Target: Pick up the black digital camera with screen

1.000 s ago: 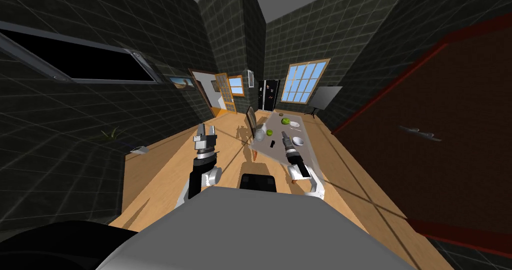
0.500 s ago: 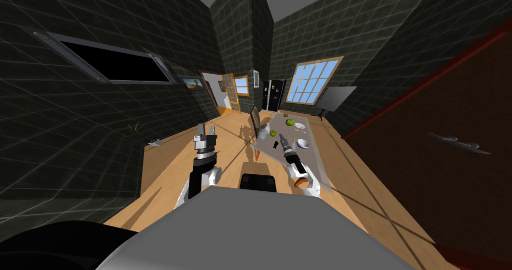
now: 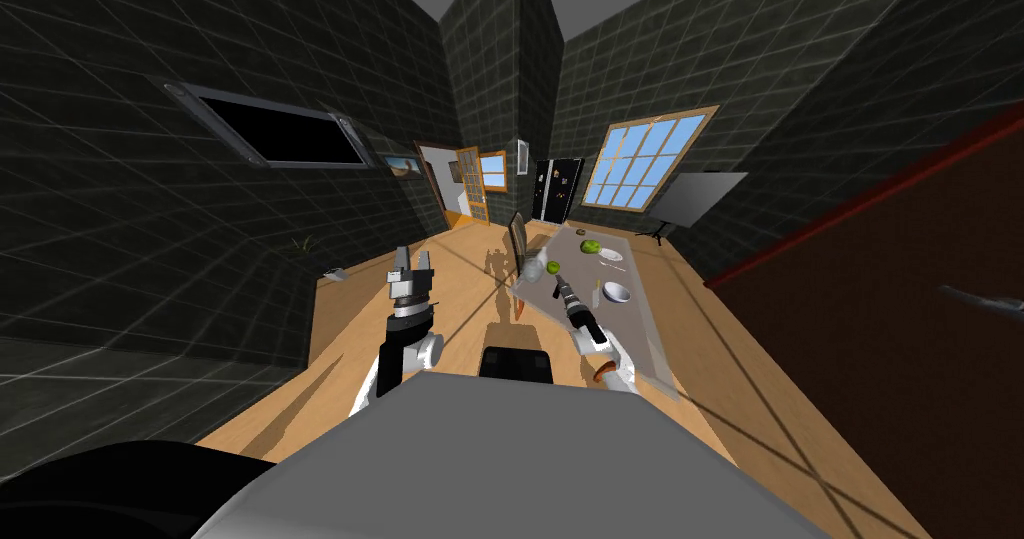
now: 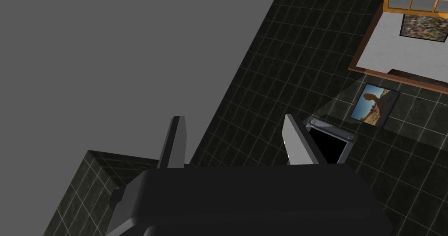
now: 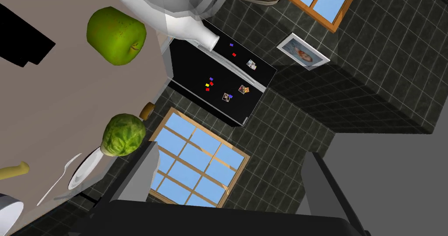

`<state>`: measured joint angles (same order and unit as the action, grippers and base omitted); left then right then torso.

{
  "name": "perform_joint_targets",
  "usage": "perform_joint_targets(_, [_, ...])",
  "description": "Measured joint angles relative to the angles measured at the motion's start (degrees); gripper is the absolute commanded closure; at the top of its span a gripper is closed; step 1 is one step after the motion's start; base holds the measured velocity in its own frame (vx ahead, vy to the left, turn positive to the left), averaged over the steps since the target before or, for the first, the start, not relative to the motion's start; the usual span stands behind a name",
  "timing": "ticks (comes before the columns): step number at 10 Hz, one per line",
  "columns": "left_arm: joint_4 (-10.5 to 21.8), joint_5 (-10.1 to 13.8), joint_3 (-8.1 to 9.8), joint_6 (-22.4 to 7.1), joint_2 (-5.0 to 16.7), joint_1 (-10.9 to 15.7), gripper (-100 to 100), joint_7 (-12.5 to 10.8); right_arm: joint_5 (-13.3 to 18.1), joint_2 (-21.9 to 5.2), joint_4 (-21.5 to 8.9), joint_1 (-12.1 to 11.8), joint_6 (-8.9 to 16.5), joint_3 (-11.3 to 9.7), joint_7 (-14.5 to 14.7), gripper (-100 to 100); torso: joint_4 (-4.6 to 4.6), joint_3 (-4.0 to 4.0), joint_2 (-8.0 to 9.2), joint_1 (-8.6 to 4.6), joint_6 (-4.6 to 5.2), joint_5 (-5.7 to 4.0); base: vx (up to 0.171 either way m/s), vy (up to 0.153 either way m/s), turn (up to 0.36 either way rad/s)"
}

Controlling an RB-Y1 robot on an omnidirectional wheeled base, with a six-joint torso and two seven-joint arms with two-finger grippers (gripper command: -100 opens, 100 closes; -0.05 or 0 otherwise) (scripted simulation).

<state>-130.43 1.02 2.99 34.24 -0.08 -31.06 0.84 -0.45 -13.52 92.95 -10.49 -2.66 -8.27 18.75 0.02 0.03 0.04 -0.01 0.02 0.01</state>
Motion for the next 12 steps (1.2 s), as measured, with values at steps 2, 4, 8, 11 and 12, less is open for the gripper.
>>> perform_joint_targets(2, [0.00, 0.00, 0.00, 0.00, 0.00, 0.00, 0, 0.00, -1.33, -0.72, -4.22, 1.76, 1.47, -0.47, 1.56, -100, 0.00, -0.01, -0.02, 0.00, 0.00, 0.00, -0.003, 0.014, 0.184])
perform_joint_targets(4, [0.00, 0.00, 0.00, 0.00, 0.00, 0.00, 0, 0.00, -2.64, -1.31, -6.75, 2.65, 4.00, -0.94, 3.23, -100, 0.00, -0.02, -0.04, 0.00, 0.01, 0.00, 0.000, 0.011, 0.175])
perform_joint_targets(8, [0.00, 0.00, 0.01, 0.00, 0.00, -0.01, 0, 0.00, -5.14, -3.08, -13.26, 4.91, 6.79, -1.61, 5.12, -100, -0.02, -0.03, -0.04, -0.05, 0.07, -0.01, 0.004, 0.007, 0.150])
perform_joint_targets(11, [0.00, 0.00, 0.01, 0.00, 0.00, -0.01, 0, 0.00, -8.09, -4.64, -18.83, 7.37, 9.73, -2.41, 7.57, -100, -0.01, -0.04, -0.08, -0.03, 0.02, 0.00, 0.009, 0.006, 0.152])
perform_joint_targets(12, [0.00, 0.00, 0.01, 0.00, 0.00, -0.02, 0, 0.00, -8.80, -4.99, -21.33, 7.95, 10.29, -2.66, 8.20, -100, -0.02, -0.04, -0.07, -0.05, 0.07, -0.01, 0.017, 0.008, 0.258])
